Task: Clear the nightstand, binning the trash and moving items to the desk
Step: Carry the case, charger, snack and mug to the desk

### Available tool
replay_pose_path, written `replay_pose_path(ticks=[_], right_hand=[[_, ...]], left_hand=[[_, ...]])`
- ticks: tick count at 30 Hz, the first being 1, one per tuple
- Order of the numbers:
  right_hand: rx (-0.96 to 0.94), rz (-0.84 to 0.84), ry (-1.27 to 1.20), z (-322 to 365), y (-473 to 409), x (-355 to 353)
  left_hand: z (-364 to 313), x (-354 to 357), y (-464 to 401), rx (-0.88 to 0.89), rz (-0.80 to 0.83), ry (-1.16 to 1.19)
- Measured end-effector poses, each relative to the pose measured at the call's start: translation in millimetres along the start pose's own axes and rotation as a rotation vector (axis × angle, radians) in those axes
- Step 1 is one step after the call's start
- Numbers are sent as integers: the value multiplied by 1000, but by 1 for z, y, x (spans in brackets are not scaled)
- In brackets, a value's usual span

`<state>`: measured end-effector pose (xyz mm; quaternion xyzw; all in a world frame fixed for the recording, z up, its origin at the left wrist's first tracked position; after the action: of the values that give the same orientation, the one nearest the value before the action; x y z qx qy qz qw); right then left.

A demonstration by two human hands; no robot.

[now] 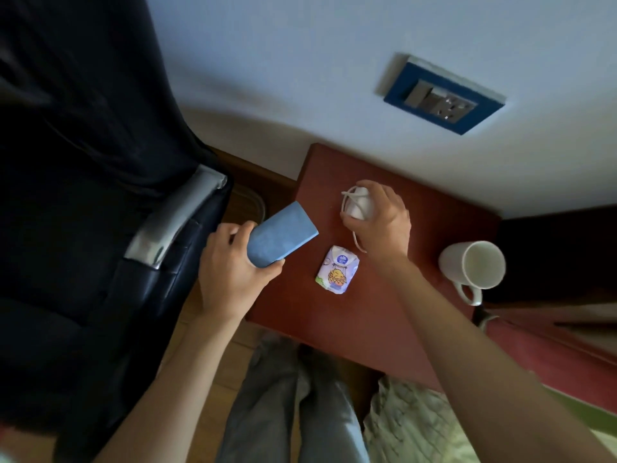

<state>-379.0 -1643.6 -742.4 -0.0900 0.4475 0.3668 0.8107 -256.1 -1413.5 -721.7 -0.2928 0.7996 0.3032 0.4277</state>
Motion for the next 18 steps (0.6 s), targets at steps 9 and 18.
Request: replay_pose_path(ticks=[9, 18], right_hand=[[-77, 17, -62, 47, 116, -119], [-303, 181, -29, 101, 225, -159]], left_hand=[[-67, -96, 82, -43, -79, 13], [-74, -153, 232, -190, -192, 11]])
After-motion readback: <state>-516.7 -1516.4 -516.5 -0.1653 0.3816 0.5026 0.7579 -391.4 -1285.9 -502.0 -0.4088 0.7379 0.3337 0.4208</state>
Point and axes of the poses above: each hand's wrist, its own y-axis away from the middle knuckle, its own x-axis out of the palm, z = x × y, the point moved 9 cm from there along -y, towards the middle knuckle, and after that the axes turned 10 degrees about z, right-handed, at the moved point
